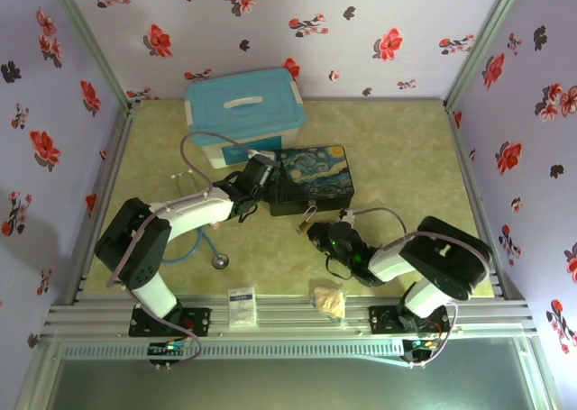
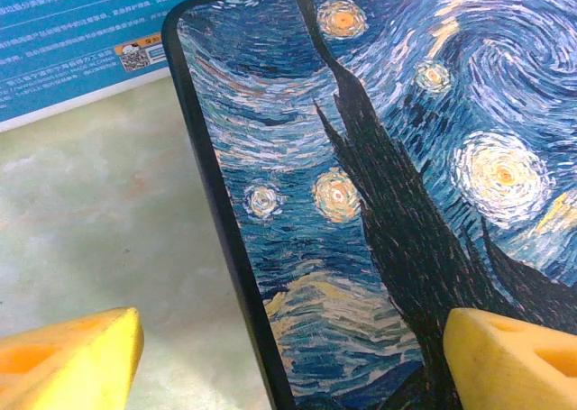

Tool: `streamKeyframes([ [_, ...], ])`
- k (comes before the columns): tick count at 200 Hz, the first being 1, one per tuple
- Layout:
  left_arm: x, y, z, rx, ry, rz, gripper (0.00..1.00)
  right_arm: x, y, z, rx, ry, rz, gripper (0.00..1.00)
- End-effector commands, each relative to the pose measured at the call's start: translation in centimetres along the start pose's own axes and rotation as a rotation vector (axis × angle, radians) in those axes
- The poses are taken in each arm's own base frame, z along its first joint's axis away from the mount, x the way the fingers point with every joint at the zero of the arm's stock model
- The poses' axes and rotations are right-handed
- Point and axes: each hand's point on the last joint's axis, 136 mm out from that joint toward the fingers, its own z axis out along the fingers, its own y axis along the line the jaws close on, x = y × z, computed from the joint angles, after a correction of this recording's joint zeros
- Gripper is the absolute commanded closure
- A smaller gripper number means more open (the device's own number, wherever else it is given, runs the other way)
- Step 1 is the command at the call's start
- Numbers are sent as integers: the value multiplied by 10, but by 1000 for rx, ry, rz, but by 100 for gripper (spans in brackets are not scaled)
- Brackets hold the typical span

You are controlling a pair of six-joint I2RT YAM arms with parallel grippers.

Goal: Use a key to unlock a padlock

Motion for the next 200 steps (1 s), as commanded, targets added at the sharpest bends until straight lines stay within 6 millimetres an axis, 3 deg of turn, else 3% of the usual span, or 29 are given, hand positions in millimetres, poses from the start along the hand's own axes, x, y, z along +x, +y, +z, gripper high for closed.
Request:
streamKeyframes([
  [1, 36, 16, 10, -53, 101, 75, 15, -6, -21, 5, 28, -74, 107, 100],
  [59, 43, 17, 12, -53, 131, 97, 19, -10, -39, 14, -30, -127, 203, 100],
  [88, 42, 17, 11, -51, 128, 98, 20, -14, -24, 7, -60, -140, 90, 100],
  [109, 36, 15, 7, -47, 117, 94, 19, -15, -47, -5, 84, -136, 36, 100],
  [124, 31, 15, 5, -47, 111, 98, 19, -18, -55, -16, 149, -144, -21, 92],
  [132, 29, 14, 4, -47, 106, 99, 19, -20, -55, -20, 170, -144, -66, 81],
  [140, 26, 14, 2, -47, 99, 100, 18, -18, -51, -20, 189, -124, -126, 66],
  [161, 20, 13, 0, -44, 88, 99, 16, -5, -25, -14, 213, -33, -340, 46],
  [200, 17, 11, 0, -40, 87, 97, 15, 2, -23, -9, 320, 48, -578, 36],
])
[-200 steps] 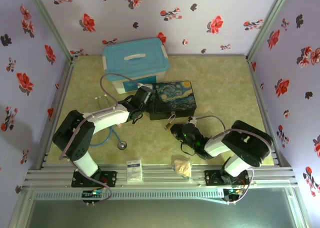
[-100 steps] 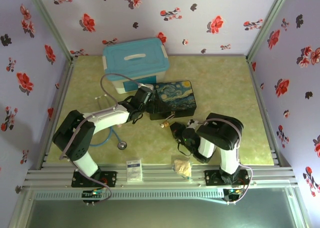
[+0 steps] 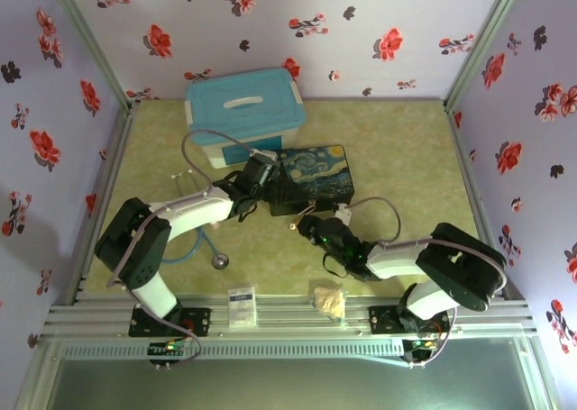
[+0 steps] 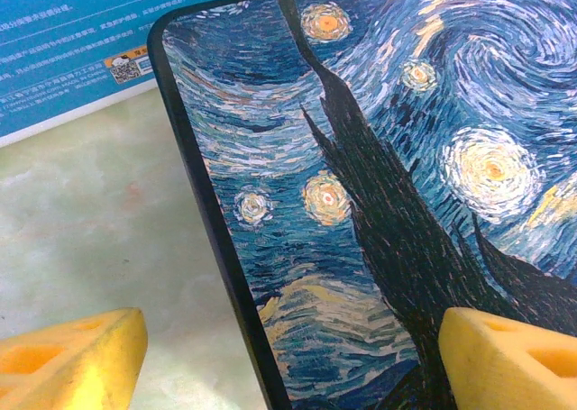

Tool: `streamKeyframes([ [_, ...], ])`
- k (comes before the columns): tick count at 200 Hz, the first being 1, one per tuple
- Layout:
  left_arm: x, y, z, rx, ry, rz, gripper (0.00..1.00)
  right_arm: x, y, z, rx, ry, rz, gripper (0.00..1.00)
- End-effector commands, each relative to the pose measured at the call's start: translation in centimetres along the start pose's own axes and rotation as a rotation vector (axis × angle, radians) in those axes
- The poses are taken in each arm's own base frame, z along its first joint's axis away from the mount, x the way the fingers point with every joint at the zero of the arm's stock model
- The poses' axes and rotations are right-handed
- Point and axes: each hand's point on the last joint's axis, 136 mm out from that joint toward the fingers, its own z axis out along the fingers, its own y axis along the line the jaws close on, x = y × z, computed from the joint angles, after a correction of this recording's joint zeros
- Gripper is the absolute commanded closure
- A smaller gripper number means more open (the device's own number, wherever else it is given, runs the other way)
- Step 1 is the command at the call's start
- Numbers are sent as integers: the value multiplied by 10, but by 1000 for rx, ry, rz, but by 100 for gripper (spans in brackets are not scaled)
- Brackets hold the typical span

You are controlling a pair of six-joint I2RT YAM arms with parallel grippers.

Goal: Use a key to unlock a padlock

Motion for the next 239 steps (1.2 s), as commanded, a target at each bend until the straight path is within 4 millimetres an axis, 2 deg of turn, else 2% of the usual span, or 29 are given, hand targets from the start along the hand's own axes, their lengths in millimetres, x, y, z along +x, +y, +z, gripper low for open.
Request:
streamKeyframes([
  [1, 20, 13, 1, -52, 86, 56, 15, 19, -33, 0, 177, 112, -267, 36],
  [21, 22, 13, 3, -55, 92, 59, 15, 28, -27, 10, 196, 182, -335, 35],
  [94, 26, 14, 4, -58, 101, 58, 15, 40, -35, 28, 259, 217, -377, 40],
  [121, 26, 15, 5, -58, 102, 60, 15, 48, -33, 39, 233, 233, -358, 45],
  [162, 26, 15, 6, -60, 104, 64, 15, 48, -34, 42, 222, 216, -343, 52],
  [189, 26, 13, 6, -57, 106, 64, 15, 49, -15, 47, 146, 215, -338, 44],
  [204, 26, 14, 6, -57, 107, 61, 15, 47, -6, 49, 140, 205, -351, 44],
  [239, 27, 14, 5, -57, 109, 62, 15, 45, -22, 50, 236, 206, -382, 53],
])
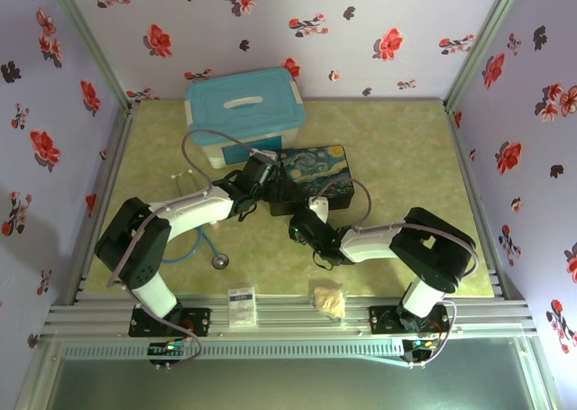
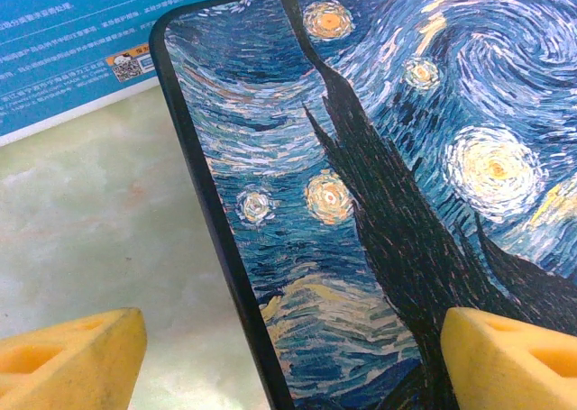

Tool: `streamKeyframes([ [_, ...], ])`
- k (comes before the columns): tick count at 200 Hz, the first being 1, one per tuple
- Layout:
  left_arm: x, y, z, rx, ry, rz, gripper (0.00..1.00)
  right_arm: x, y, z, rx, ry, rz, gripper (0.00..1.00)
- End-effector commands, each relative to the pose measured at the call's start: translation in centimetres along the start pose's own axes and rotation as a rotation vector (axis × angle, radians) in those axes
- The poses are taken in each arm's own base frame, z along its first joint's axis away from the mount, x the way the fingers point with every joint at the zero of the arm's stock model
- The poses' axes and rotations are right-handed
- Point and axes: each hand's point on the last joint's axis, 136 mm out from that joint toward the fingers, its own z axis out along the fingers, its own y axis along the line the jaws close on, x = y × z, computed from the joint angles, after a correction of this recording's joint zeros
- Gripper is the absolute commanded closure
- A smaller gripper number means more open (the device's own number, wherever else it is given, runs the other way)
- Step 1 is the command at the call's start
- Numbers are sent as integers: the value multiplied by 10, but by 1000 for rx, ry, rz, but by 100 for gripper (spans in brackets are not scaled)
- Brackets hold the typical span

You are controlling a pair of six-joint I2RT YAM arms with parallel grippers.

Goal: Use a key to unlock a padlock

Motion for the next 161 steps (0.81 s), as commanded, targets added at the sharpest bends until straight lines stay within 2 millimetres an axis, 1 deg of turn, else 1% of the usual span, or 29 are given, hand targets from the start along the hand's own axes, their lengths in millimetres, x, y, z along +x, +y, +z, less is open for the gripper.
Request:
streamKeyframes([
  [1, 27, 13, 5, -54, 103, 61, 15, 36, 2, 17, -19, 142, -13, 54],
  [20, 27, 14, 6, -56, 105, 59, 15, 41, -2, 19, -17, 147, 6, 59],
  [40, 28, 13, 7, -56, 108, 62, 15, 41, 1, 20, -47, 136, 32, 68],
  [50, 29, 14, 7, -58, 109, 62, 15, 40, 1, 19, -58, 128, 46, 73],
  [84, 28, 14, 7, -57, 109, 60, 15, 39, 5, 15, -110, 118, 91, 85],
  [99, 29, 14, 8, -60, 114, 62, 15, 40, 3, 11, -139, 102, 131, 90],
  [118, 30, 14, 8, -61, 116, 64, 15, 36, -1, 6, -188, 68, 213, 96],
  [127, 30, 15, 9, -62, 116, 66, 15, 33, -3, 4, -226, 50, 254, 98],
  [137, 31, 15, 10, -65, 118, 65, 15, 28, 0, 1, -275, 32, 284, 100],
  [161, 36, 16, 14, -69, 129, 68, 15, 24, -2, -1, -311, 21, 311, 100],
])
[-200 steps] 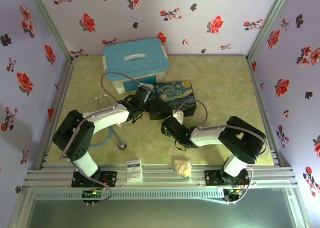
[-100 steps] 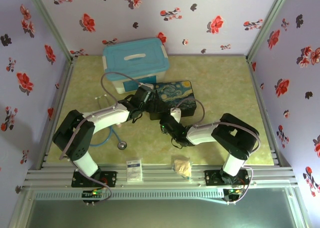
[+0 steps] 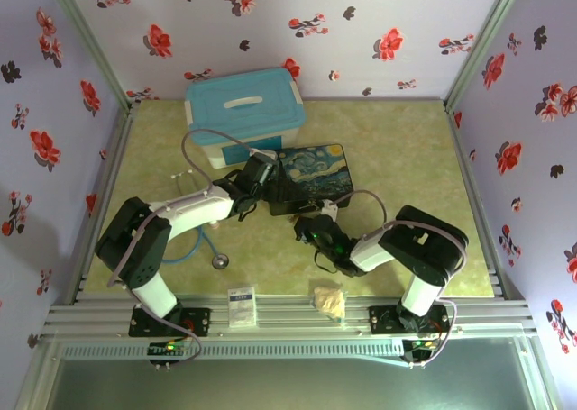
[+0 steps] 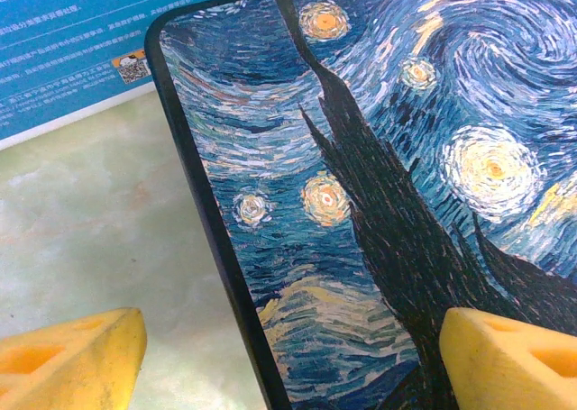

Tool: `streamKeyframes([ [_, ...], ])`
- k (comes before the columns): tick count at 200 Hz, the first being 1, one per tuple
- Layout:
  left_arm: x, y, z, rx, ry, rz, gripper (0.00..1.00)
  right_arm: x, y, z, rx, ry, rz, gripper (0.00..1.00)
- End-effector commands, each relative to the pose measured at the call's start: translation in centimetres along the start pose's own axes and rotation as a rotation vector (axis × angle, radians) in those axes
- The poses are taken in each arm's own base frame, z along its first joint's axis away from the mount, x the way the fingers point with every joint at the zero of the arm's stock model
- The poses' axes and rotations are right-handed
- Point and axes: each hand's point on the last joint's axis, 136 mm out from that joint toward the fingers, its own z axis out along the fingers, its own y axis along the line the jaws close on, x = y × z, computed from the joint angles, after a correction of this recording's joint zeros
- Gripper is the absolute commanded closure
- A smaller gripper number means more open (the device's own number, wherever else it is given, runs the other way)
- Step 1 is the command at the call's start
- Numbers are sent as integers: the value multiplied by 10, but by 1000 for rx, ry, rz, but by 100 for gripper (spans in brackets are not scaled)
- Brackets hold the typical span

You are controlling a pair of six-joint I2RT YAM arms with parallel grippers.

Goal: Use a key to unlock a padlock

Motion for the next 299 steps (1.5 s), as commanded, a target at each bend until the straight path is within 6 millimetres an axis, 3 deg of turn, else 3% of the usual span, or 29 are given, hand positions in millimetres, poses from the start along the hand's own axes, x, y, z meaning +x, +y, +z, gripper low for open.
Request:
streamKeyframes([
  [1, 36, 15, 13, -62, 127, 68, 15, 23, -21, -4, 7, 92, 31, 100],
  [60, 43, 17, 15, -62, 136, 90, 16, -4, -22, 1, -168, 4, 290, 100],
  [87, 47, 18, 16, -63, 145, 108, 17, -13, -21, -2, -161, -48, 272, 100],
  [115, 48, 18, 16, -62, 145, 115, 17, -22, -34, -4, -133, -75, 325, 100],
  [158, 52, 19, 17, -66, 152, 120, 18, -40, -25, -12, -167, -123, 334, 100],
  [205, 55, 21, 19, -70, 161, 120, 18, -47, -36, -23, -148, -146, 336, 100],
  [274, 51, 20, 18, -71, 156, 117, 18, -29, -42, -27, -131, -42, 308, 100],
  [299, 45, 18, 16, -68, 147, 113, 18, -12, -52, -28, -78, 48, 309, 100],
])
